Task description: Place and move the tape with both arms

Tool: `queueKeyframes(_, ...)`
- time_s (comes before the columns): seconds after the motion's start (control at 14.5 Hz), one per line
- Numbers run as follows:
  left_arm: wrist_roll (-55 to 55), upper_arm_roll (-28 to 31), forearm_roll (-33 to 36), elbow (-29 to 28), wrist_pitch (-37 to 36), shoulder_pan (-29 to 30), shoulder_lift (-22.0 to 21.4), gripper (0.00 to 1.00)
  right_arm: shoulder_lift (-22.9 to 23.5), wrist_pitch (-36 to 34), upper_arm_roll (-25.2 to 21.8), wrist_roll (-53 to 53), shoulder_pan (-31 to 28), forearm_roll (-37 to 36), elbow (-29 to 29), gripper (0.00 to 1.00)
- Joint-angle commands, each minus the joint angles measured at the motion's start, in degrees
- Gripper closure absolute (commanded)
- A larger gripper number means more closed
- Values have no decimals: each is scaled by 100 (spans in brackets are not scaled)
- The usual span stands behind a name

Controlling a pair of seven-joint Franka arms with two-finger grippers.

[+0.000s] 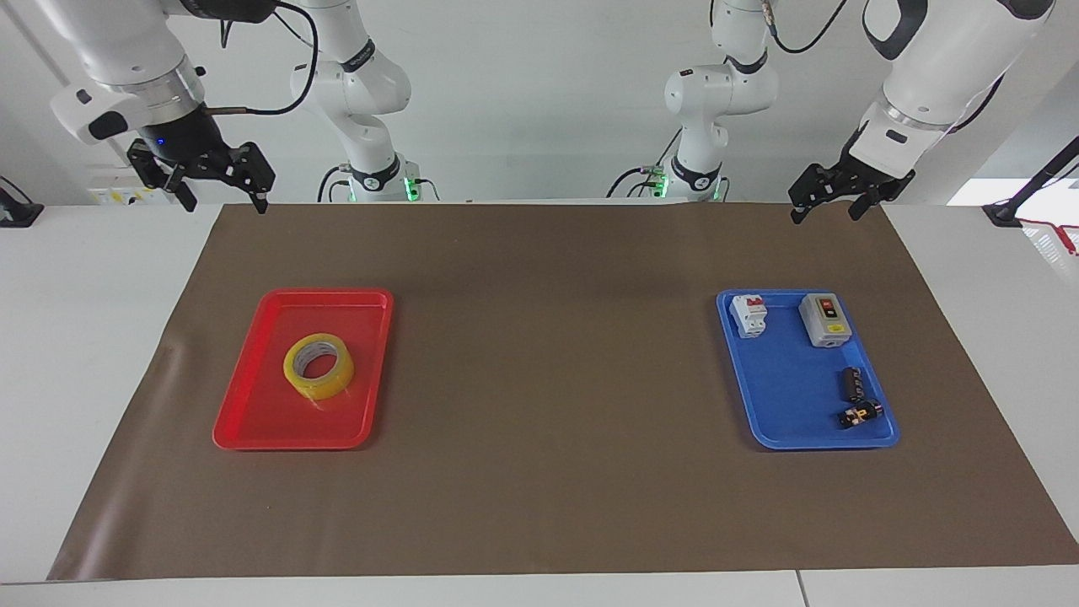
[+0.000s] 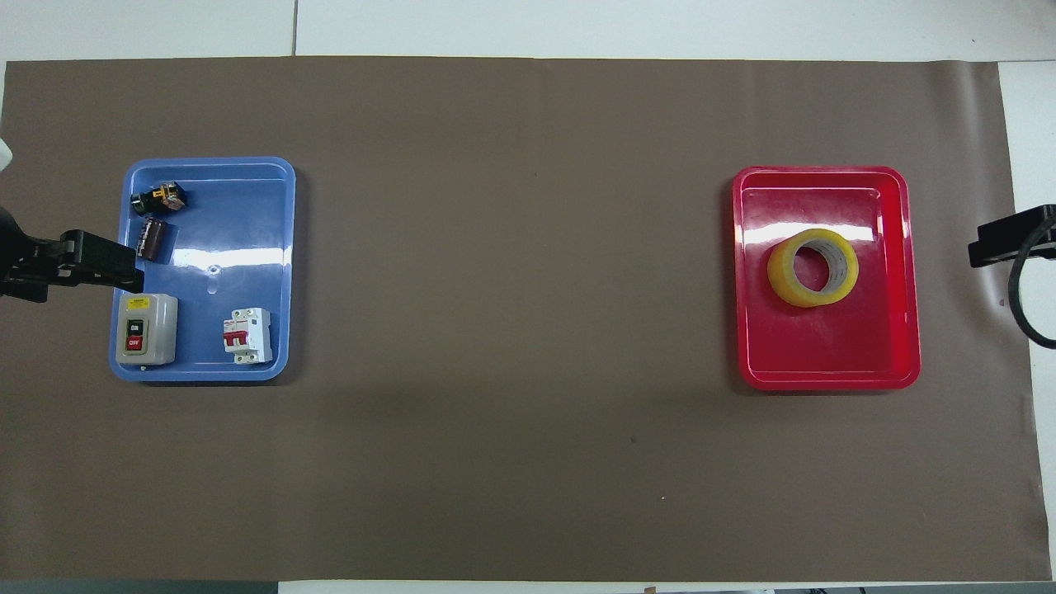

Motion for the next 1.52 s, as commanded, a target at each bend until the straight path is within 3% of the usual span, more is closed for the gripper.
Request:
queueKeyframes(0.0,52,-68,-82,-158,57,104,-133,0,-45,-17,78,97,-49,128,-43,0)
queueKeyframes(1.45,52,-59,-82,-158,57,104,-133,0,-107,-35,87,-220,-49,-57,-132,0)
